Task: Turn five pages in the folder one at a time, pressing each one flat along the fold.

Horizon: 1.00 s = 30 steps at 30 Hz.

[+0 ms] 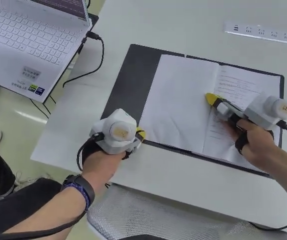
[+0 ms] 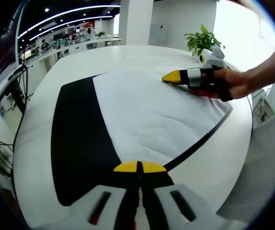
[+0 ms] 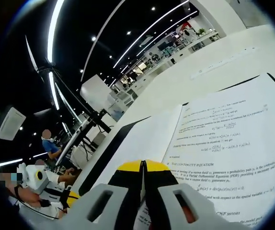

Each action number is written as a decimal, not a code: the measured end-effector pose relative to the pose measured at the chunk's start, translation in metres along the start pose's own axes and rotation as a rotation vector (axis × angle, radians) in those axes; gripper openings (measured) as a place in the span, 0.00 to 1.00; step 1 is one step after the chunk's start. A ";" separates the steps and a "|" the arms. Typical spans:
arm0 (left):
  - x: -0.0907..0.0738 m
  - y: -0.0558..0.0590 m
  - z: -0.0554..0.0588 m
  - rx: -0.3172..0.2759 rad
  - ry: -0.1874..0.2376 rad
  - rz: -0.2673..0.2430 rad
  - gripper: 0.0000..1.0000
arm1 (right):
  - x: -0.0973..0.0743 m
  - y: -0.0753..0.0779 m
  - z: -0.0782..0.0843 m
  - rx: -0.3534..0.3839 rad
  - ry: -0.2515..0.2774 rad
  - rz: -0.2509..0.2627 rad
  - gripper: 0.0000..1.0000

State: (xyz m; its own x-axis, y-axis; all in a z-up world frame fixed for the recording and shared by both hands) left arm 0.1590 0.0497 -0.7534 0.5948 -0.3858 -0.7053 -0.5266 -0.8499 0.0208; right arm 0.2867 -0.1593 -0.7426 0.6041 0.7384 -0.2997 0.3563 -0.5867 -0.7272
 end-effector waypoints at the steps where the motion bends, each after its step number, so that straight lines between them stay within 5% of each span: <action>1: 0.000 0.000 0.000 0.000 0.002 -0.001 0.00 | -0.003 0.000 0.003 0.003 -0.001 -0.003 0.00; 30: -0.003 0.002 0.000 -0.014 0.013 0.001 0.00 | -0.047 -0.023 0.059 -0.042 -0.145 -0.063 0.00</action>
State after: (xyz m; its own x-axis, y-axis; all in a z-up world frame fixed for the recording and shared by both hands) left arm 0.1563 0.0497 -0.7518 0.6019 -0.3915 -0.6960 -0.5191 -0.8541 0.0316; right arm 0.2083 -0.1606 -0.7485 0.4715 0.8127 -0.3424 0.4217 -0.5487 -0.7219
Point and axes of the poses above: the centre of the closed fingertips' face, and the gripper's own axes: x roughly forward along the fingers, y roughly to its right, z roughly out of its underside, the point moved 6 cm from there along -x, roughly backward along the fingers, and after that the axes turned 7 degrees about x, right-handed, at the moved point
